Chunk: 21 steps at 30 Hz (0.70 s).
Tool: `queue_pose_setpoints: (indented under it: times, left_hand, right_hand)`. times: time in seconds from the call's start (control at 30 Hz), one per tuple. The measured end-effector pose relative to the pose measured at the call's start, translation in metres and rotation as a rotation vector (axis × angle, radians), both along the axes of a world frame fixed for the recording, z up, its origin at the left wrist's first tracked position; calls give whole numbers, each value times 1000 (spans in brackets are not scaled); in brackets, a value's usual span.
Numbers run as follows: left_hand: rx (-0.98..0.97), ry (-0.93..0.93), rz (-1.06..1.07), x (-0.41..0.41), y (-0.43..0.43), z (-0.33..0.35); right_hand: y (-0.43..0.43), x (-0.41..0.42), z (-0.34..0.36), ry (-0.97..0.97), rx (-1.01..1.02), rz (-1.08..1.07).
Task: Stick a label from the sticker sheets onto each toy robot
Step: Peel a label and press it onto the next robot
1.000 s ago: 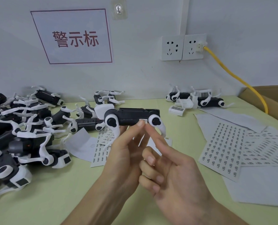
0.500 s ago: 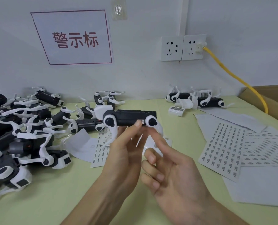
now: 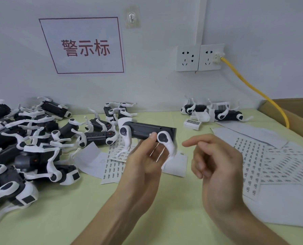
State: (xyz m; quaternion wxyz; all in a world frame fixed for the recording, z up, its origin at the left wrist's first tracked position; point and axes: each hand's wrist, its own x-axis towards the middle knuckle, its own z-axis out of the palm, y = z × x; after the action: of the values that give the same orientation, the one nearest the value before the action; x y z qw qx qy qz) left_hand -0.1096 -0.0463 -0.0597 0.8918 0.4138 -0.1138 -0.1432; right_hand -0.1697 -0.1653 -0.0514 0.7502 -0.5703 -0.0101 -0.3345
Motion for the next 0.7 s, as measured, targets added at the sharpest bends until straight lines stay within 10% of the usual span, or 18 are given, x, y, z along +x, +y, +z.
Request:
queue_pose_setpoints:
  times: [0.7]
  left_hand:
    - [299,-122,198,4,-7,-16]
  right_hand:
    - [-5,19,-13,182,-387,-16]
